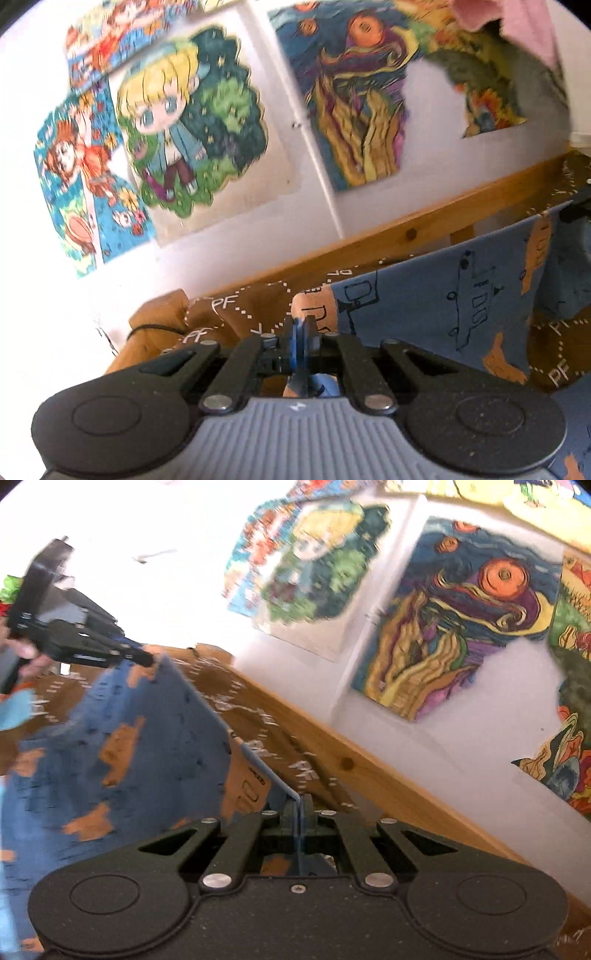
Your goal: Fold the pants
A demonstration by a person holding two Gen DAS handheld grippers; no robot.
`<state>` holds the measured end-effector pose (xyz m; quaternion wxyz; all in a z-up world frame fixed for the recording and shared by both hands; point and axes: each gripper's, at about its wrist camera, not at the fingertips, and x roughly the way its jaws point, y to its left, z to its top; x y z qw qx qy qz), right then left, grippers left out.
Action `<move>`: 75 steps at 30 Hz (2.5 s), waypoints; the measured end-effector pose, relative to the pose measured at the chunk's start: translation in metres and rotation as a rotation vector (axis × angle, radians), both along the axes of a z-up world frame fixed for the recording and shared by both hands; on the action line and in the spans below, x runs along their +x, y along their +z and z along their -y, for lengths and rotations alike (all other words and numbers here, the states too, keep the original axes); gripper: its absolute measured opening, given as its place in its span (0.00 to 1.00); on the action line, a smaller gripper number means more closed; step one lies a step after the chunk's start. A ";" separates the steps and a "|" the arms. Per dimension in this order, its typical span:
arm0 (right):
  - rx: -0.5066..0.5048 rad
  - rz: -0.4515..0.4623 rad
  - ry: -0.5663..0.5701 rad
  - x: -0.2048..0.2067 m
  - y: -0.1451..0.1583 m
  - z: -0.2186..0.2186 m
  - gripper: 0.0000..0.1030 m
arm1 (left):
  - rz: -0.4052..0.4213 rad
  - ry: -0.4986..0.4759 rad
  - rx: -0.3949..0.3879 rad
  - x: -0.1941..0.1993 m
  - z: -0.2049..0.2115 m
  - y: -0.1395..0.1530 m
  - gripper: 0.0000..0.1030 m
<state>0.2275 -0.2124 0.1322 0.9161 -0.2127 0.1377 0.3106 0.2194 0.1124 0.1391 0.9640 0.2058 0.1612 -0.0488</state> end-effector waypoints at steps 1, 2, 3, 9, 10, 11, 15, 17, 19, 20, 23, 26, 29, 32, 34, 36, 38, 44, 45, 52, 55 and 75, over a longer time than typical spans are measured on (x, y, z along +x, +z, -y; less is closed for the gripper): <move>-0.009 0.006 0.019 -0.014 0.000 0.002 0.00 | 0.011 -0.010 0.021 -0.008 0.003 -0.001 0.04; -0.017 0.009 0.032 -0.025 -0.001 0.002 0.00 | 0.026 -0.022 0.052 -0.016 0.008 -0.003 0.04; -0.022 0.006 0.043 -0.036 -0.003 0.003 0.00 | 0.037 -0.034 0.080 -0.024 0.011 -0.007 0.04; -0.085 -0.037 0.083 -0.093 -0.026 0.002 0.00 | 0.043 -0.138 0.247 -0.074 0.030 -0.033 0.04; -0.090 -0.060 0.087 -0.100 -0.033 0.002 0.00 | 0.041 -0.157 0.275 -0.082 0.033 -0.038 0.04; -0.098 -0.074 0.088 -0.107 -0.038 0.001 0.00 | 0.039 -0.169 0.294 -0.088 0.034 -0.043 0.04; -0.124 -0.128 0.099 -0.134 -0.062 -0.001 0.00 | -0.004 -0.221 0.356 -0.111 0.038 -0.063 0.04; -0.122 -0.180 0.101 -0.143 -0.074 -0.002 0.00 | -0.057 -0.248 0.399 -0.118 0.040 -0.077 0.04; -0.147 -0.201 0.114 -0.152 -0.087 -0.006 0.00 | -0.121 -0.267 0.431 -0.124 0.040 -0.091 0.04; -0.155 -0.221 0.122 -0.156 -0.093 -0.007 0.00 | -0.142 -0.268 0.438 -0.126 0.040 -0.097 0.04; -0.176 -0.259 0.130 -0.161 -0.108 -0.012 0.00 | -0.183 -0.267 0.477 -0.131 0.037 -0.112 0.04; -0.195 -0.276 0.141 -0.165 -0.117 -0.015 0.00 | -0.206 -0.266 0.546 -0.135 0.034 -0.122 0.03; -0.214 -0.274 0.148 -0.167 -0.120 -0.018 0.00 | -0.219 -0.295 0.616 -0.143 0.032 -0.134 0.03; -0.234 -0.275 0.155 -0.170 -0.123 -0.021 0.00 | -0.202 -0.311 0.677 -0.149 0.033 -0.143 0.04; -0.245 -0.266 0.161 -0.172 -0.127 -0.022 0.00 | -0.210 -0.312 0.680 -0.149 0.033 -0.146 0.04; -0.247 -0.271 0.164 -0.174 -0.129 -0.023 0.00 | -0.227 -0.314 0.665 -0.150 0.031 -0.146 0.06; -0.243 -0.272 0.165 -0.177 -0.129 -0.023 0.00 | -0.235 -0.314 0.665 -0.150 0.028 -0.145 0.08; -0.264 -0.268 0.178 -0.184 -0.133 -0.026 0.00 | -0.281 -0.315 0.632 -0.149 0.022 -0.139 0.12; -0.269 -0.269 0.180 -0.185 -0.134 -0.027 0.00 | -0.285 -0.320 0.632 -0.150 0.021 -0.138 0.14; -0.328 -0.251 0.174 -0.187 -0.150 -0.029 0.07 | -0.340 -0.334 0.587 -0.156 0.015 -0.132 0.42; -0.331 -0.229 0.143 -0.188 -0.148 -0.029 0.25 | -0.356 -0.335 0.550 -0.155 0.013 -0.126 0.53; 0.103 -0.309 -0.572 -0.207 -0.100 0.111 0.99 | -0.470 -0.512 -0.192 -0.102 0.159 -0.104 1.00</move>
